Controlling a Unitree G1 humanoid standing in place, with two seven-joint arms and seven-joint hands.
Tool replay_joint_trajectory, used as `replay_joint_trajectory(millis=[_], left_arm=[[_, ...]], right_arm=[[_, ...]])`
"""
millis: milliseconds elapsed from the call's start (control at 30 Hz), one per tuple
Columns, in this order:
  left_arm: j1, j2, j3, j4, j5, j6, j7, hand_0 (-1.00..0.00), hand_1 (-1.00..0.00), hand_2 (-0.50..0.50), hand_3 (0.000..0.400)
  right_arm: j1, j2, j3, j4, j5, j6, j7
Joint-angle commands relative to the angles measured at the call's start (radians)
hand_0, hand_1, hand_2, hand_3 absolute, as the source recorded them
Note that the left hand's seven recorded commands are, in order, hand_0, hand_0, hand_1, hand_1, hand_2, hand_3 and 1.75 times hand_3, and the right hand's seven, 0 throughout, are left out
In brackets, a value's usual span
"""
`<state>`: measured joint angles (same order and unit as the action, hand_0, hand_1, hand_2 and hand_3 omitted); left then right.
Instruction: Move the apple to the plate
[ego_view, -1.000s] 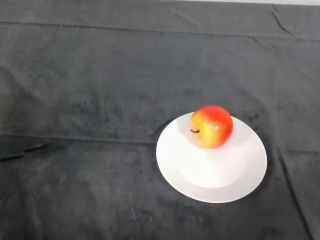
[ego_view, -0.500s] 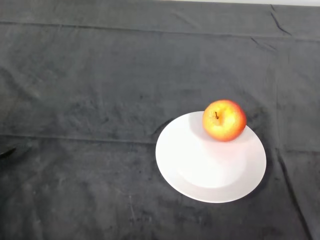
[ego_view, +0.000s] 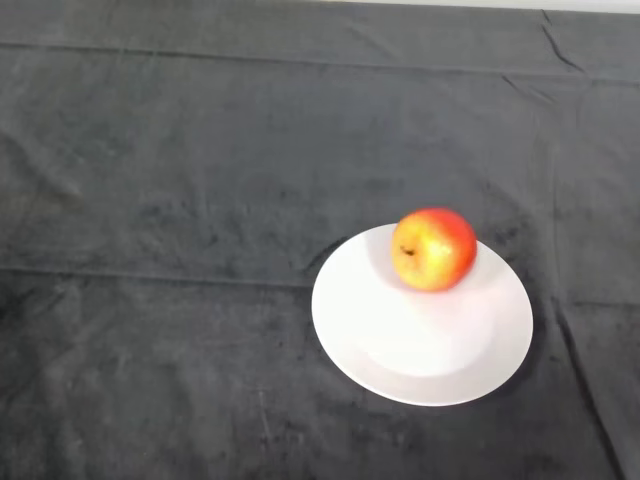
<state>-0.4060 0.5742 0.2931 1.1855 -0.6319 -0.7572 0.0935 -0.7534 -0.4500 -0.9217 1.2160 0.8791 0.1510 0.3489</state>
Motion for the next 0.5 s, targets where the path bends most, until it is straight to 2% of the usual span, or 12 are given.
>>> replay_joint_trajectory(millis=[33, 500], left_arm=[[0.039, 0.043, 0.027, 0.003, -0.025, 0.018, -0.015, 0.00, 0.00, 0.00, 0.000], [0.025, 0.026, 0.120, -0.011, -0.065, 0.078, -0.059, 0.00, 0.00, 0.00, 0.000]], right_arm=[[0.020, -0.024, -0.0125, 0.003, 0.0062, 0.002, 0.0050], [0.020, -0.024, -0.0125, 0.003, 0.0062, 0.002, 0.0049]])
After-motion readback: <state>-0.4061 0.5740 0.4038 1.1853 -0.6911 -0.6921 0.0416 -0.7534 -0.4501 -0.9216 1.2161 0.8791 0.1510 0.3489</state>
